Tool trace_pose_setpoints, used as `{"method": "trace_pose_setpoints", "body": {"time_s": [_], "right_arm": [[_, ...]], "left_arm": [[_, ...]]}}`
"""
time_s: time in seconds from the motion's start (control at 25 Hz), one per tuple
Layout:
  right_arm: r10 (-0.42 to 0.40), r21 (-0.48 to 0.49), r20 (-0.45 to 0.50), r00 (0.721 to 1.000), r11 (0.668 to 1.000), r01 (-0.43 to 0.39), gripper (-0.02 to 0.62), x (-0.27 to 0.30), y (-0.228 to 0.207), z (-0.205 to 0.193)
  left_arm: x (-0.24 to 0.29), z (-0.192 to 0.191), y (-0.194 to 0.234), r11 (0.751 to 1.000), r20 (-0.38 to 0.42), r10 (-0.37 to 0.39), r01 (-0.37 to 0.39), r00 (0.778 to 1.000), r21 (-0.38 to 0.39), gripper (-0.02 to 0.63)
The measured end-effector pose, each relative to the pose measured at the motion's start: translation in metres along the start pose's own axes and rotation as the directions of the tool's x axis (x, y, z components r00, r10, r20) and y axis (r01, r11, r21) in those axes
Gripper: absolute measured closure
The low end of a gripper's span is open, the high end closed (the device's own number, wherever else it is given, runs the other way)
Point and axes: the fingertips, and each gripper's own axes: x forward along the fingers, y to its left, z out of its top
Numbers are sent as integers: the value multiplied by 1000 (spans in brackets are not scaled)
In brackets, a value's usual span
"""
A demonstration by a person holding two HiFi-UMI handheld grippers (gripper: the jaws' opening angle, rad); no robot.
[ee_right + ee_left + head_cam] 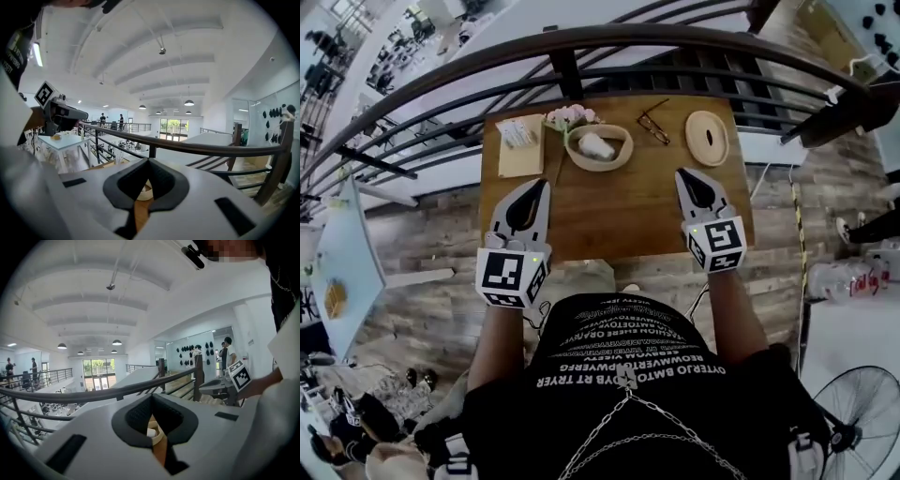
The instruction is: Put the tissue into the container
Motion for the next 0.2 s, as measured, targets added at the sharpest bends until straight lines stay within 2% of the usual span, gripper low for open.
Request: {"method": "trace_pose_setpoints", "body": {"time_s": [0.2], "right_arm": [[30,-2,7,1000,1000,-30,581,-10,-8,0]], "left_arm": [[1,-2,-21,1000,-16,12,-12,1000,-3,581]]}}
